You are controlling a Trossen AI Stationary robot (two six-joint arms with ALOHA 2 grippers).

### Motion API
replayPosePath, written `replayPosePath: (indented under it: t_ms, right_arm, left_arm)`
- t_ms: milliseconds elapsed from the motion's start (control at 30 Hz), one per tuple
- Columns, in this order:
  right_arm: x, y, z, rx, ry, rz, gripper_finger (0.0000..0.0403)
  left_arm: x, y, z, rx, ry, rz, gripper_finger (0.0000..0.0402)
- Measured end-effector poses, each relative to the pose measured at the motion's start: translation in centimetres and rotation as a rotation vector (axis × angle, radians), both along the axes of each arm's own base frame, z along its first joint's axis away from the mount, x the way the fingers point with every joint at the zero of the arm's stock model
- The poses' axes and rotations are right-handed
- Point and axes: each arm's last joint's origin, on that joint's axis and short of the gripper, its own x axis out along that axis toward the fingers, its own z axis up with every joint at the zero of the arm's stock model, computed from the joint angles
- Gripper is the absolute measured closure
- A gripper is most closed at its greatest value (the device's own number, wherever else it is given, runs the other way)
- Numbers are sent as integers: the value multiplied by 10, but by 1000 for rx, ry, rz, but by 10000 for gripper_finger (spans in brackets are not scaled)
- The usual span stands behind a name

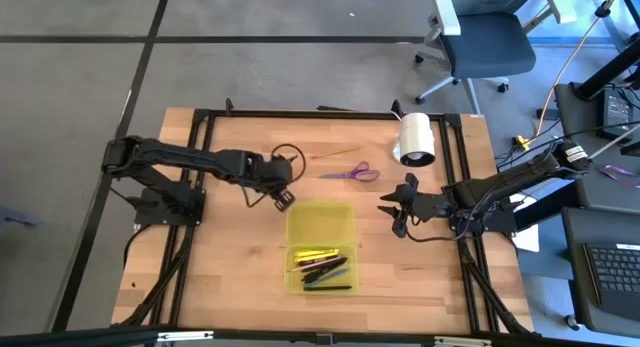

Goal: Pick & place school supplies into a supply box
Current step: Put the orange pencil into the yellow supply box

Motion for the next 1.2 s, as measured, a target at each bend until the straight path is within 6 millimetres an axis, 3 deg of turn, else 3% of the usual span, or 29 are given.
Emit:
replayPosePath:
  t_ms: [133, 233, 400, 700, 900, 1200]
  right_arm:
    - [0, 0, 0, 5, -3, -2, 259]
    - [0, 0, 0, 5, -3, -1, 259]
    - [0, 1, 0, 10, -6, 3, 259]
    - [-1, 4, -2, 78, 43, 102, 259]
    - [-4, 3, -5, 71, 81, 100, 259]
    - [-3, 3, -5, 75, 77, 102, 259]
  left_arm:
    - [23, -29, 28, -8, -135, -184, 385]
    - [38, -57, 35, 2, -158, -304, 385]
    - [58, -109, 24, -33, -121, -435, 385]
    - [66, -179, -10, -211, -31, -307, 385]
    - [61, -204, -28, -278, 21, -219, 384]
    - [64, -204, -38, -281, 44, -170, 384]
